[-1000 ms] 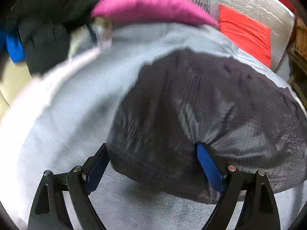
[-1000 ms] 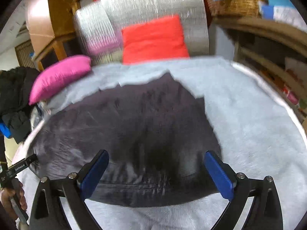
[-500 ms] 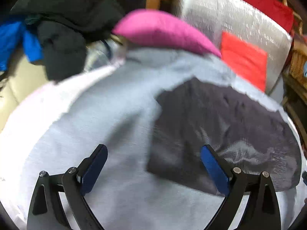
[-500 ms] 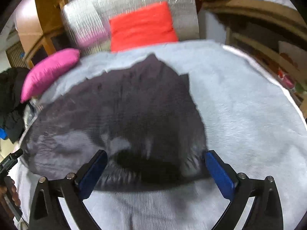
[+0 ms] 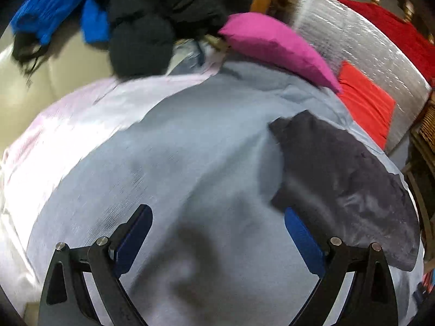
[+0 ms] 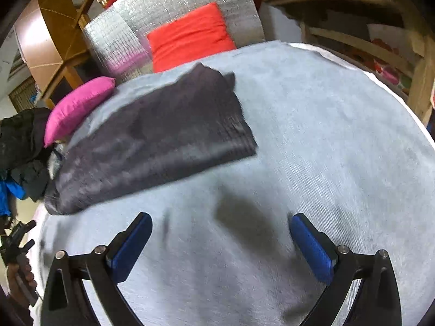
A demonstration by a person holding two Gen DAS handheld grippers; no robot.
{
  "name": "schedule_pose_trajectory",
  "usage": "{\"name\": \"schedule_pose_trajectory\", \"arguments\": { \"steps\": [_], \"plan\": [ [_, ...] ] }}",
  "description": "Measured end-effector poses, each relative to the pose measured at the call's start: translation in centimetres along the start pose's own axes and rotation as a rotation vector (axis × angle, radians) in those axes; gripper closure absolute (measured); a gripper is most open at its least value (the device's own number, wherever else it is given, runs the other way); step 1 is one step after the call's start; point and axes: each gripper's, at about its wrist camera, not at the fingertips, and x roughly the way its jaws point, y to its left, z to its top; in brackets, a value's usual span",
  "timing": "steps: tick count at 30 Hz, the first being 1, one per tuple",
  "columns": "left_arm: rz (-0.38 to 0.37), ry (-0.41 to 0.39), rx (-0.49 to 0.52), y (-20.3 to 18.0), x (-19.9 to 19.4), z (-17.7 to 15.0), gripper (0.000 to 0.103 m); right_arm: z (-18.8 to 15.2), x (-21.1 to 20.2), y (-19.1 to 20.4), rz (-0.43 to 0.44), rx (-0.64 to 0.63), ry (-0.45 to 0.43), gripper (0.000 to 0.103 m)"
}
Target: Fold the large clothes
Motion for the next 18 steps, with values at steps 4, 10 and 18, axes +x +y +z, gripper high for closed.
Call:
{"name": "schedule_pose_trajectory", "arguments": {
  "steps": [4, 10, 18],
  "plan": [
    [-0.017, -0.016, 0.065, -3.4, 0.7, 1.4, 0.005, 3.6, 0.0, 2.4, 0.028, -0.051, -0.057, 0.000],
    [0.085, 0.023, 0.116, -5.6, 4.2, 2.7, 0.007, 6.5, 2.6, 5.8, 0.053, -0.144, -0.055, 0.000],
    [0.083, 0.084, 0.080, -4.0, 6.1, 2.2, 0.008, 4.8, 8.0, 5.2, -0.015, -0.198, 0.063, 0.000]
  ]
}}
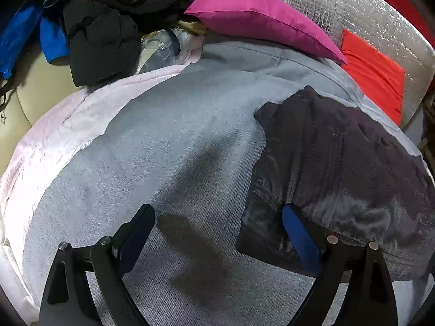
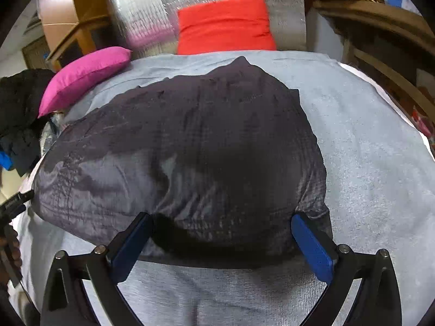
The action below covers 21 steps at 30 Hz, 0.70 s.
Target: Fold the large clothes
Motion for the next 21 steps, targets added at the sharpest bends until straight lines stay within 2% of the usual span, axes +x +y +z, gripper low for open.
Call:
{"name": "schedule_pose_trajectory", "arguments": {
  "steps": [2, 5, 8, 10, 12, 14, 17, 19, 21],
  "plan": [
    [-0.013, -0.009, -0.023, 0.4, -0.8, 0.1, 0.009, 0.4, -0.7, -0.1, 0.002, 0.014, 0.002, 0.000],
    [-0.019, -0.063, -0.037, 0.9, -2.2, 0.1, 0.009, 0.9, -2.6, -0.6, 0.031, 0.049, -0.041, 0.000],
    [0.025, 0.027, 0.002, 0.7, -0.2, -0.5, 0.007, 1.6, -3.3, -0.3, 0.039, 0.057, -0.061, 0.000],
    [0.017, 0.039, 0.000, 0.9, 0.4, -0.7, 0.007, 1.6, -2.3, -0.1, 0.058, 0.062, -0.027, 0.000],
    [0.018, 0.029, 0.000, 0.9, -0.6, -0.4, 0.007, 1.4, -0.3, 0.1, 0.045, 0.066, 0.066, 0.000],
    [-0.010, -0.002, -0.002, 1.2, -2.3, -0.3, 0.007, 1.0, -1.0, 0.1, 0.038, 0.063, 0.036, 0.000],
    [-0.056, -0.076, -0.002, 2.2, -5.0, -1.0, 0.008, -0.2, -4.0, -0.5, 0.086, 0.097, -0.037, 0.000],
    [-0.081, -0.108, -0.016, 3.1, -6.6, -2.5, 0.007, -1.7, -6.0, -0.9, 0.071, 0.103, -0.081, 0.000],
    [-0.102, -0.110, -0.016, 3.6, -7.3, -4.2, 0.007, -3.2, -7.3, -1.2, 0.021, 0.098, -0.129, 0.000]
  ]
}}
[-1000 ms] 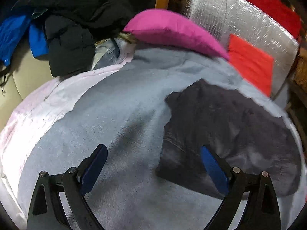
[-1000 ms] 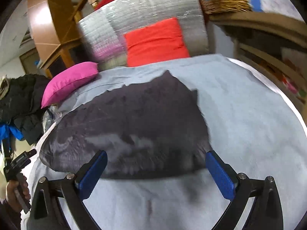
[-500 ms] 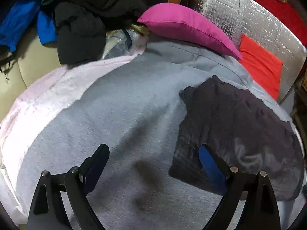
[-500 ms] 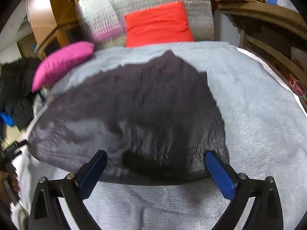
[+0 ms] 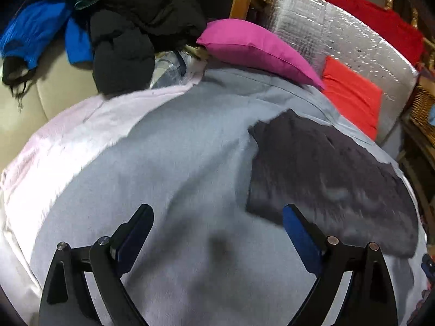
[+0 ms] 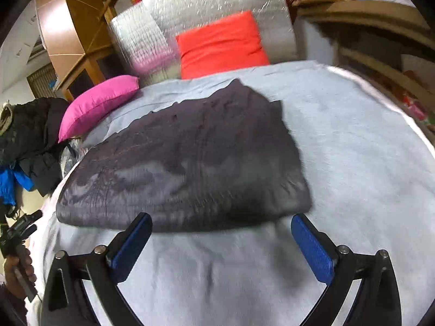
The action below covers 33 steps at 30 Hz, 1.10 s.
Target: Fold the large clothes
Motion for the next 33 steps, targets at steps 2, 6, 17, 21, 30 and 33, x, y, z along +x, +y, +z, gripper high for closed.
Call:
{"name": "schedule_pose_trajectory", "arguments": {
  "steps": [2, 6, 17, 21, 30, 33],
  "plan": [
    [0.027, -0.014, 0.009, 0.1, -0.5, -1.8, 0.007, -1.5, -1.1, -0.4, -0.081, -0.010, -0.059, 0.000],
    [0.061, 0.021, 0.009, 0.5, 0.0, -4.3, 0.008, -2.7, -0.9, -0.7, -0.139, 0.003, -0.083, 0.000],
    [0.032, 0.048, -0.042, 1.3, 0.2, -4.8, 0.007, -5.1, -1.2, -1.3, -0.139, 0.007, -0.043, 0.000],
    [-0.043, 0.055, -0.038, 0.9, 0.3, -2.8, 0.007, -3.2, -1.4, -1.9, -0.084, 0.028, -0.039, 0.000],
    [-0.232, 0.151, -0.059, -1.3, 7.6, 7.9, 0.007, 7.4, 4.3, -6.9, 0.092, 0.170, 0.065, 0.000],
    [-0.306, 0.245, -0.077, -2.3, 11.3, 10.1, 0.007, 10.0, 8.5, -8.7, 0.129, 0.228, 0.149, 0.000]
  ]
}}
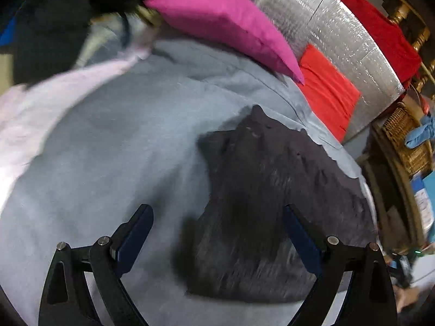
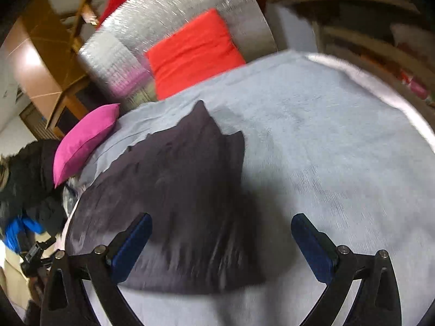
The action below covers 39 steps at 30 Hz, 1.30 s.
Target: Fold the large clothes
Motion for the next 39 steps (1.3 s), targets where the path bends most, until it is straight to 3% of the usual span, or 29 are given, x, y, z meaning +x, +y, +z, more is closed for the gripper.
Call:
{"name": "schedule_pose_trajectory", "arguments": {
  "steps": [4, 9, 12, 14, 17, 22, 23, 24, 25, 26, 27, 30, 33, 36, 37, 39],
  "plan": [
    [-0.026, 0.070, 0.007, -0.8, 3.5, 2.3, 0.007, 3.1, 4.1, -1.1, 0.066, 0.057, 0.086, 0.000],
    [-0.078, 0.147, 0.015, -1.4, 6.4, 3.9, 0.007, 4.4, 7.9, -0.6, 0.129, 0.049, 0.197, 0.000],
    [-0.059, 0.200, 0.035, -1.5, 8.0, 4.0, 0.008, 4.5, 8.2, 0.3, 0.159, 0.018, 0.206, 0.002],
    [-0.076, 0.199, 0.038, -1.6, 8.4, 4.1, 0.008, 4.6, 8.3, 1.2, 0.185, -0.008, 0.234, 0.023],
    [-0.101, 0.212, 0.036, -2.0, 9.2, 4.2, 0.008, 4.3, 9.4, 1.7, 0.139, -0.048, 0.275, 0.024],
    [-0.074, 0.231, 0.085, -3.2, 10.2, 4.1, 0.008, 4.5, 10.2, 1.1, 0.177, 0.035, 0.258, 0.020],
    [-0.066, 0.231, 0.097, -3.5, 10.3, 4.1, 0.009, 4.5, 10.4, 1.5, 0.164, 0.017, 0.266, 0.021],
    [-0.038, 0.232, 0.126, -3.9, 10.5, 4.0, 0.025, 4.5, 10.6, 1.8, 0.152, 0.001, 0.272, 0.022],
    [-0.015, 0.233, 0.158, -4.4, 10.6, 3.9, 0.033, 4.6, 10.8, 2.3, 0.144, -0.018, 0.285, 0.029],
    [-0.017, 0.240, 0.164, -4.7, 10.7, 3.9, 0.045, 4.7, 10.8, 2.4, 0.155, -0.017, 0.302, 0.050],
    [-0.022, 0.244, 0.160, -4.9, 10.8, 4.0, 0.054, 4.8, 10.9, 2.5, 0.163, -0.014, 0.315, 0.058],
    [-0.008, 0.242, 0.179, -6.0, 10.6, 4.3, 0.072, 5.0, 10.5, 3.6, 0.146, -0.060, 0.317, 0.071],
    [0.037, 0.222, 0.222, -7.7, 10.4, 4.5, 0.079, 5.3, 10.1, 4.0, 0.141, -0.072, 0.312, 0.076],
    [0.049, 0.214, 0.231, -8.2, 10.2, 4.5, 0.080, 5.7, 9.8, 4.5, 0.127, -0.090, 0.313, 0.078],
    [0.053, 0.223, 0.232, -8.0, 10.5, 4.4, 0.078, 5.7, 9.9, 4.6, 0.122, -0.092, 0.318, 0.078],
    [0.067, 0.231, 0.225, -7.3, 10.6, 4.4, 0.064, 5.4, 10.6, 4.2, 0.113, -0.072, 0.337, 0.075]
  ]
}}
